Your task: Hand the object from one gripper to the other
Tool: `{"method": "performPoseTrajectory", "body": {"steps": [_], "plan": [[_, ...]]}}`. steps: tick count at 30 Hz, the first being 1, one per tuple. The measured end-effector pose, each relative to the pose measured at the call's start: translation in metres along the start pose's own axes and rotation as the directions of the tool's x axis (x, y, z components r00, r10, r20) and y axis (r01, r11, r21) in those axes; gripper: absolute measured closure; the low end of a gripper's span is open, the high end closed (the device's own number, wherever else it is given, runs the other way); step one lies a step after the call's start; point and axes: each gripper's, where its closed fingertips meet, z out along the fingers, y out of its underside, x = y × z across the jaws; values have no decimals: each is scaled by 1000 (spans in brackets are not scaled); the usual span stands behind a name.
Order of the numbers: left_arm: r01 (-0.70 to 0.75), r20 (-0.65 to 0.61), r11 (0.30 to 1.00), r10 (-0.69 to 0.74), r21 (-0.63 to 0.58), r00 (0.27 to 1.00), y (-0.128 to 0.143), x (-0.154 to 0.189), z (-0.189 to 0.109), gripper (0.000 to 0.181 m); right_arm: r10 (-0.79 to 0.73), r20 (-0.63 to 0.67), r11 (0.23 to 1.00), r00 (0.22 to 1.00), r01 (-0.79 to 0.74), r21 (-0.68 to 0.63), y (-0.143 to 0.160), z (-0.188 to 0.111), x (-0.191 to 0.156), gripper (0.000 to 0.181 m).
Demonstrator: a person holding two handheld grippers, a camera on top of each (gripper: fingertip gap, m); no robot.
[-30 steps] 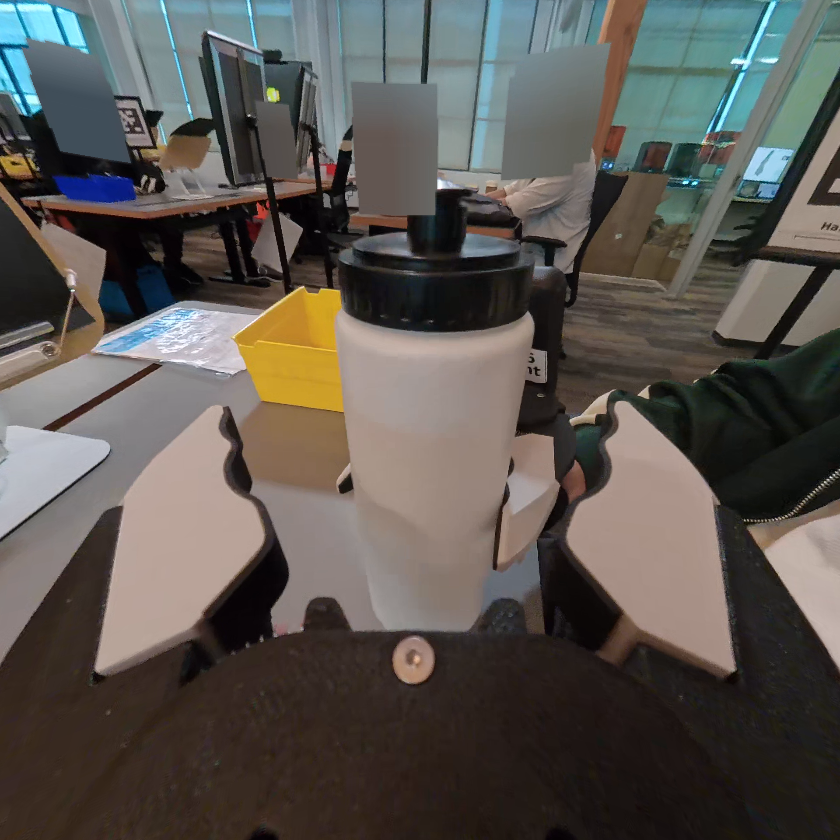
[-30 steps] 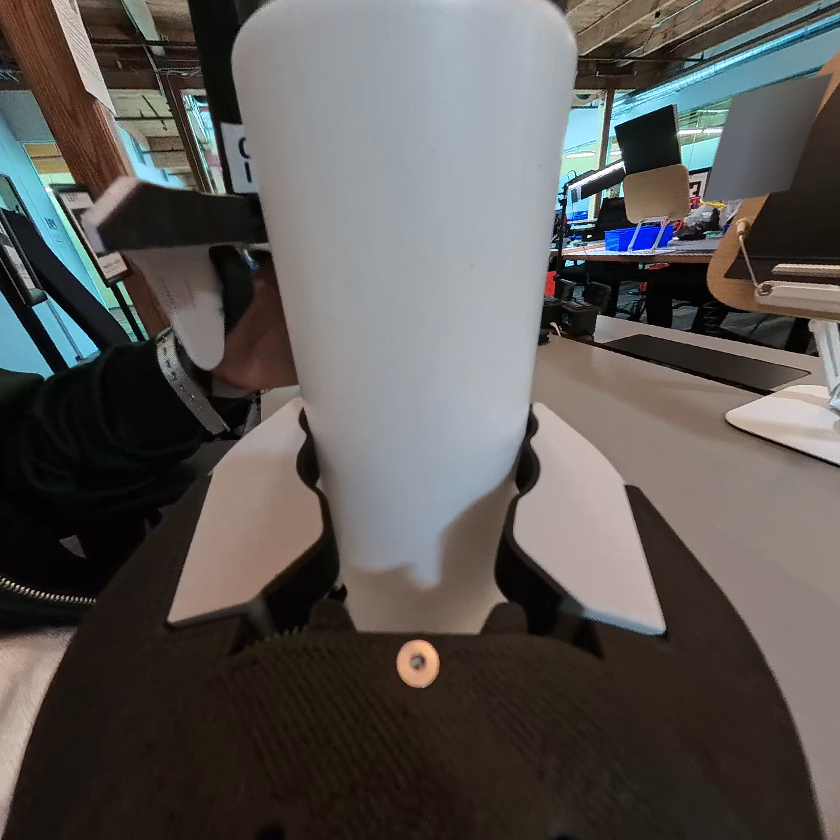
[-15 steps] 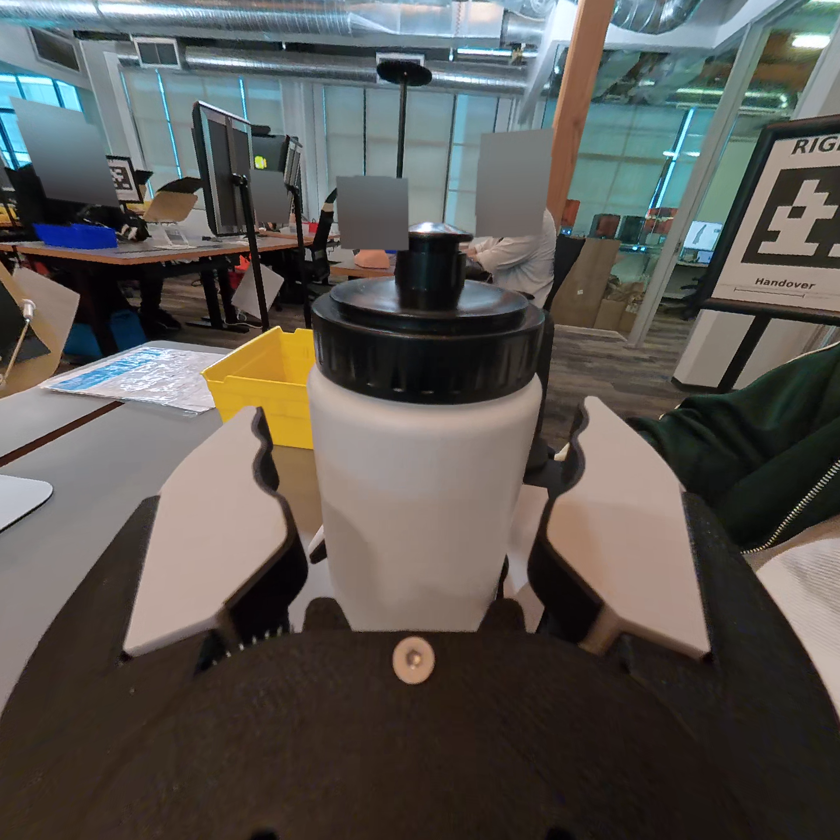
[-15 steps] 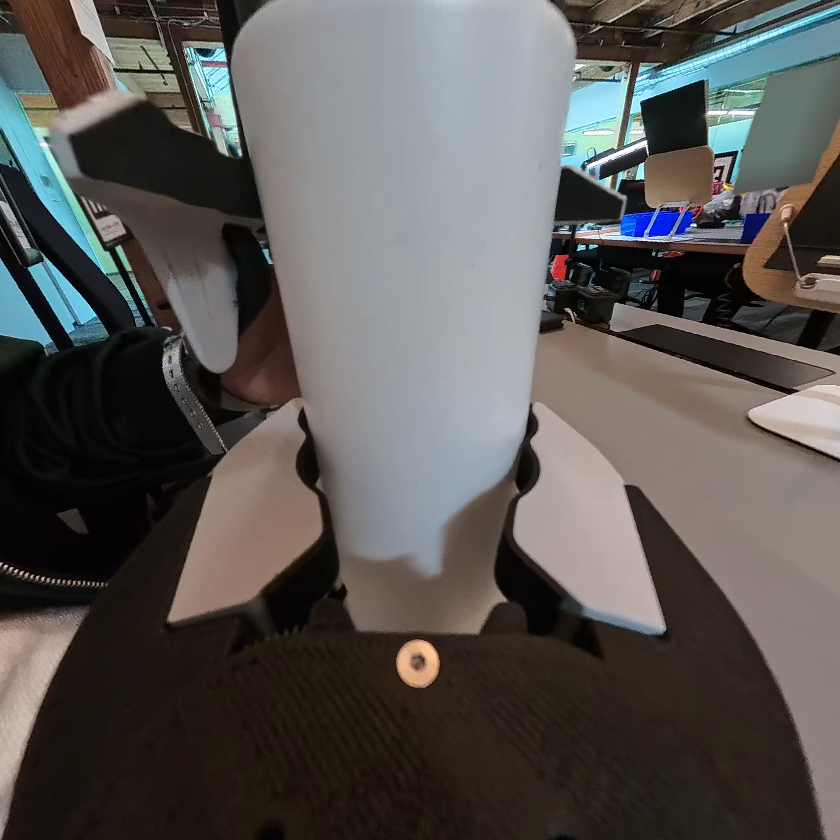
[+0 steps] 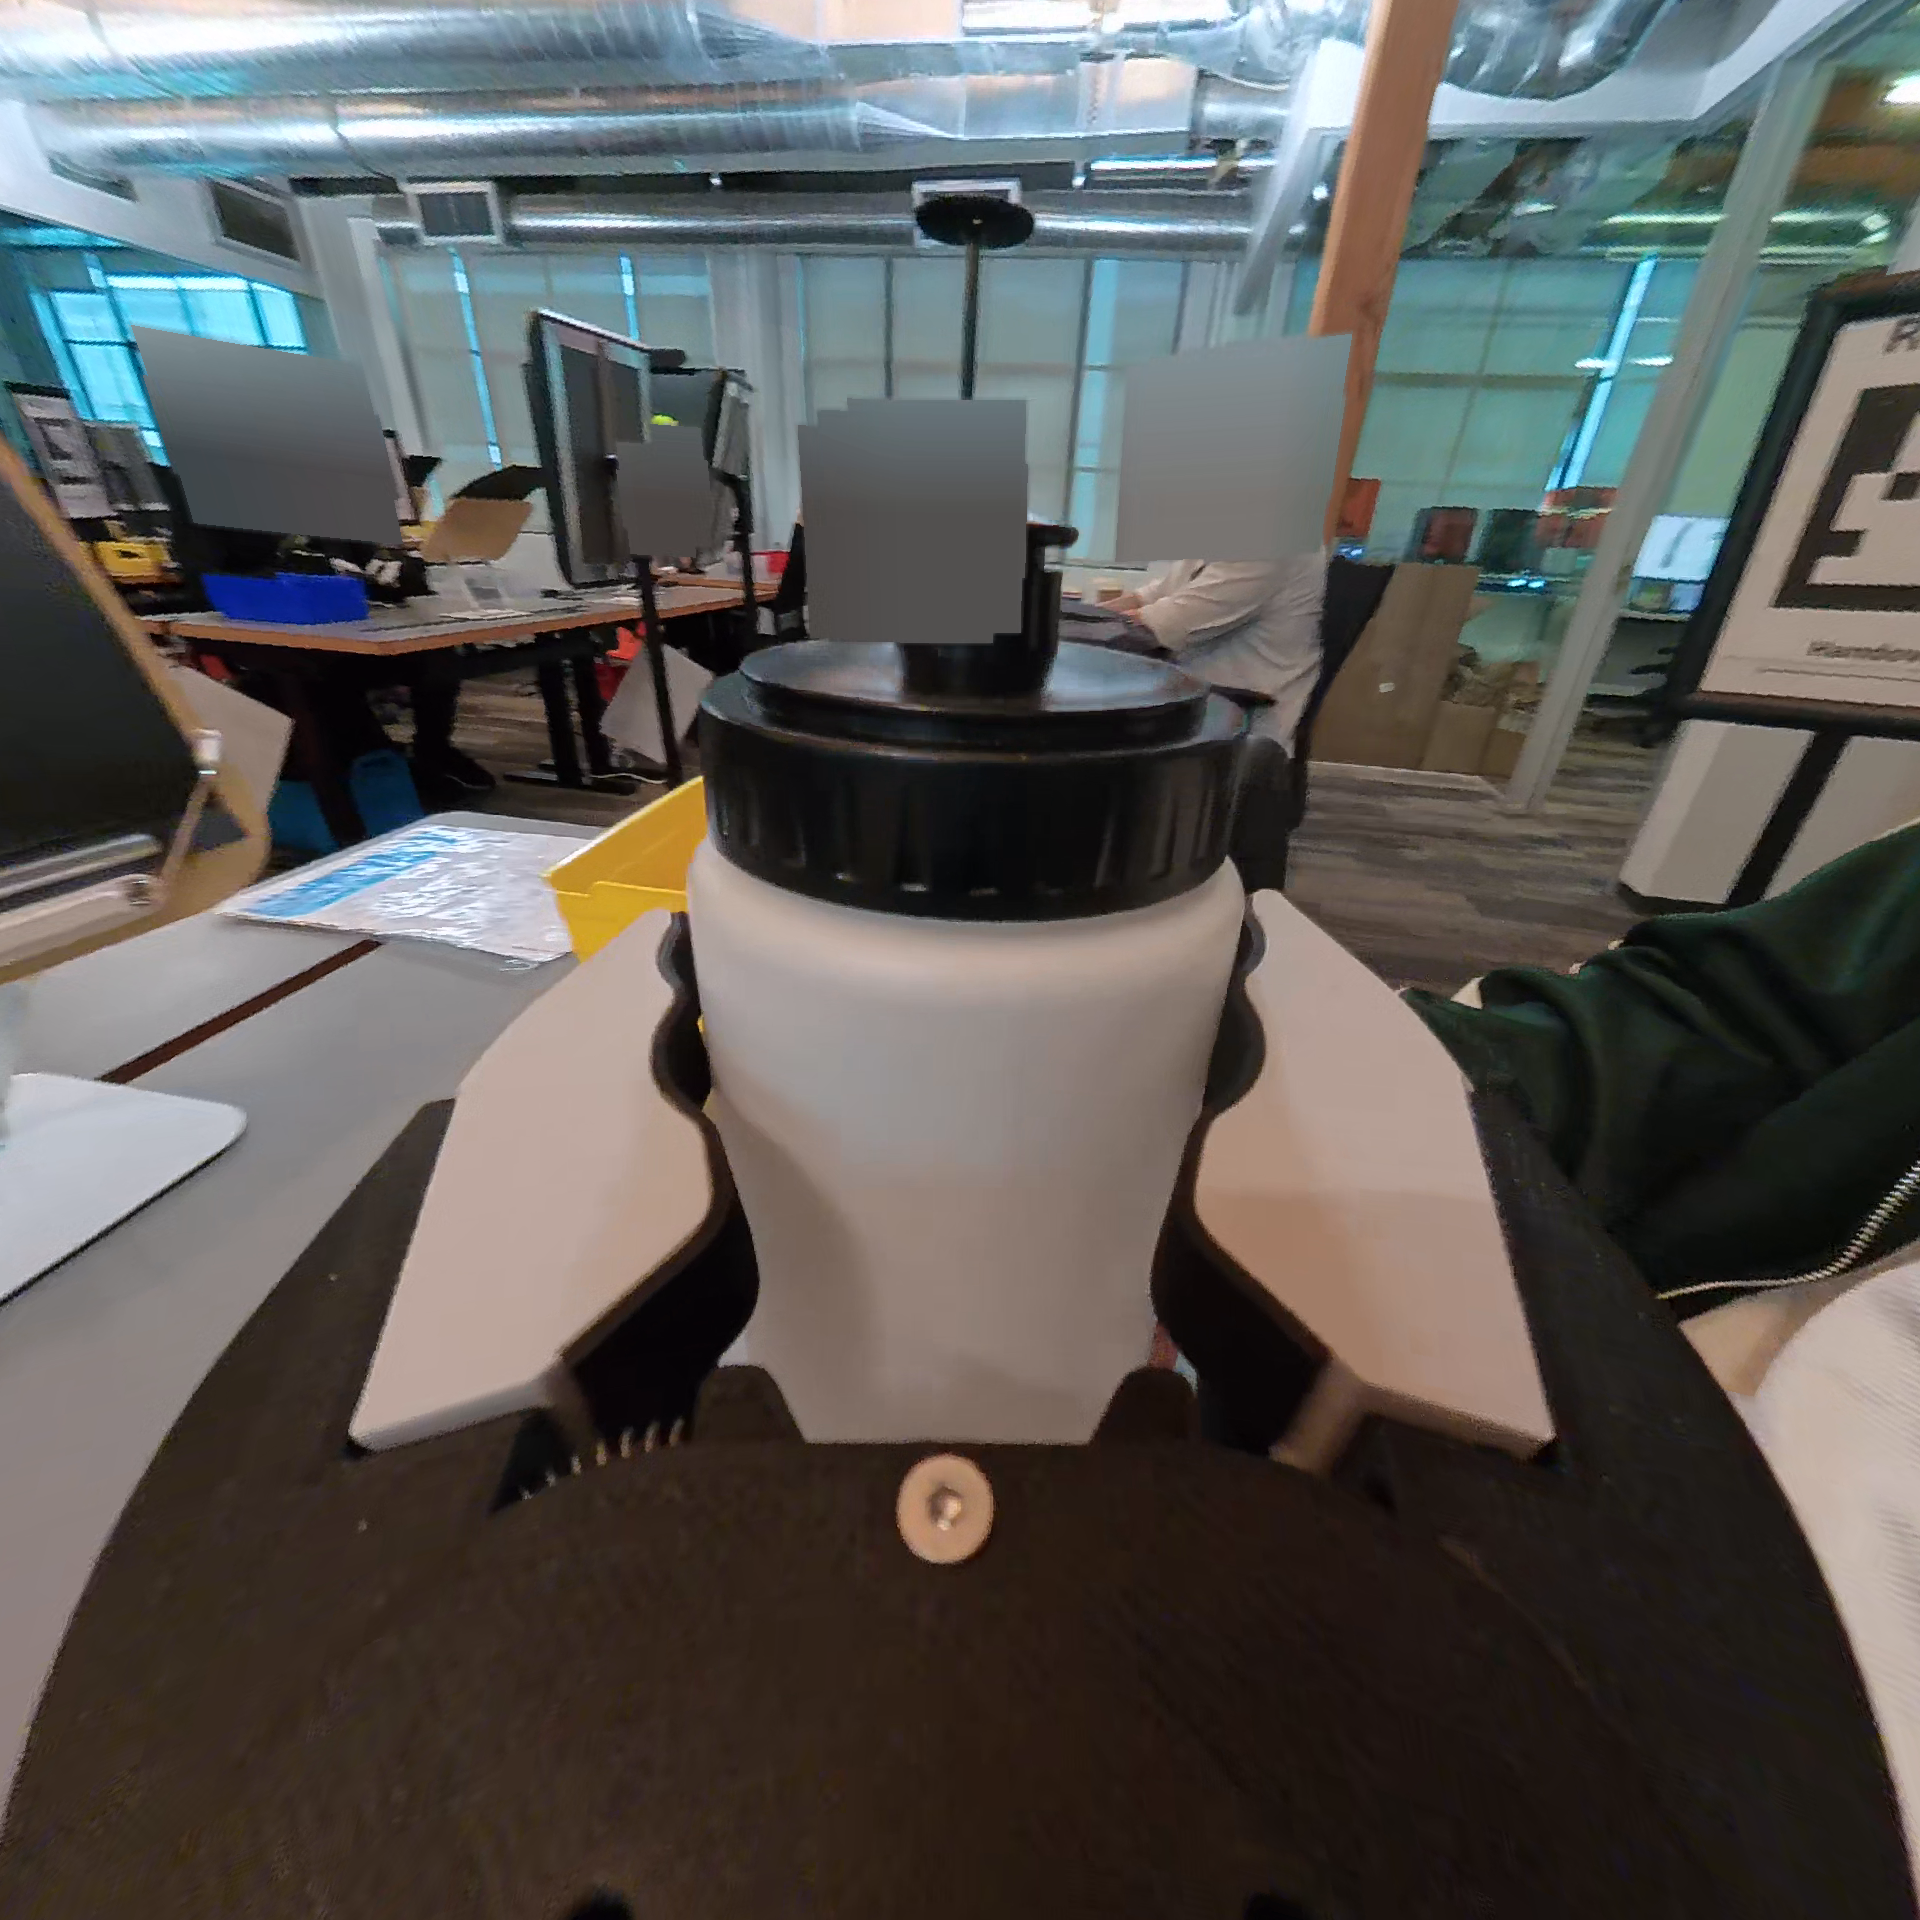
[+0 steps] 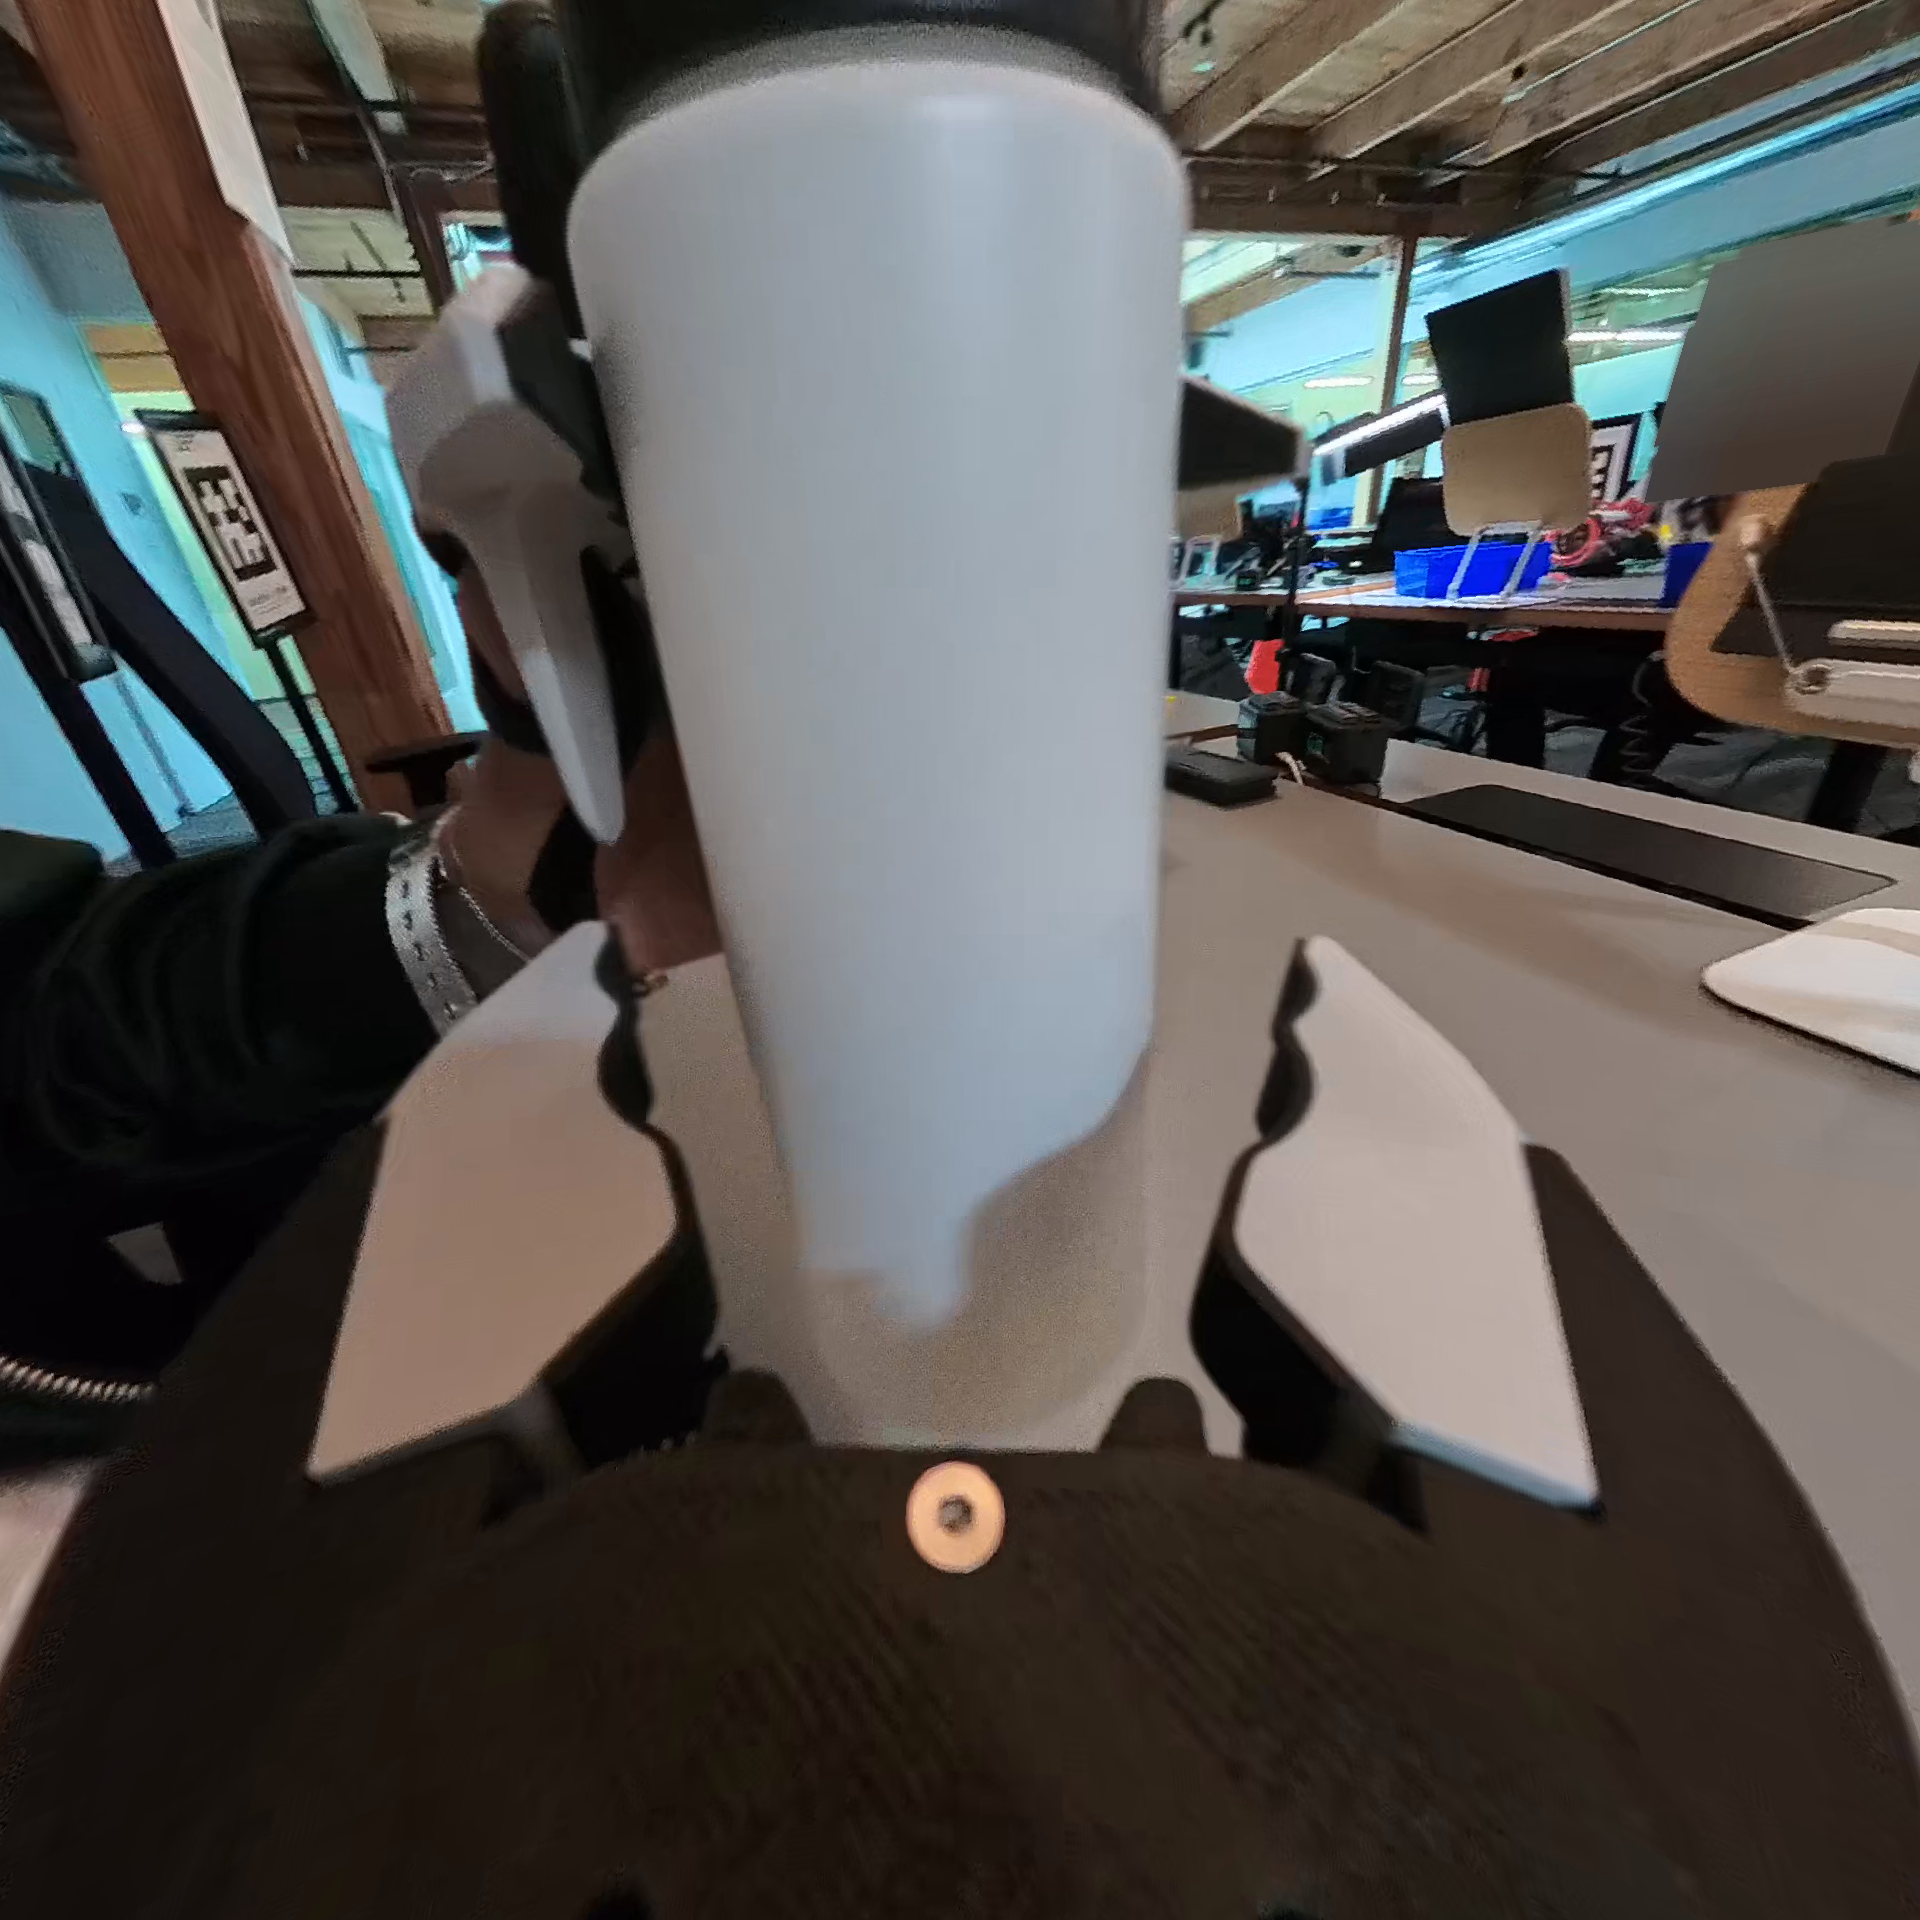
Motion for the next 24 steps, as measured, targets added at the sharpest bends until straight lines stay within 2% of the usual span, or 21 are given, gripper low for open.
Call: {"method": "performPoseTrajectory", "body": {"steps": [3, 6, 11, 17, 21, 24], "plan": [[-16, 72, 1000, 16, 5, 997, -12, -17, -17, 84, -2, -33, 1000, 999, 1, -21, 10, 2, 12, 45], [-38, 134, 999, 34, 28, 990, -29, -28, -39, 84, -4, -36, 997, 999, 2, -82, 27, 10, 17, 35], [-71, 205, 993, 50, 96, 977, -55, -25, -67, 84, 37, 33, 991, 999, -32, -129, 41, 30, -3, 35], [-77, 232, 986, 41, 147, 972, -58, -4, -70, 84, -27, 165, 990, 986, 49, -130, 41, 50, -44, 49], [-59, 227, 985, 21, 162, 974, -55, 9, -65, 84, -28, 220, 990, 975, 57, -129, 42, 55, -55, 61], [-53, 227, 985, 14, 165, 974, -53, 16, -63, 84, -7, 266, 989, 964, 45, -138, 43, 56, -60, 80]]}}
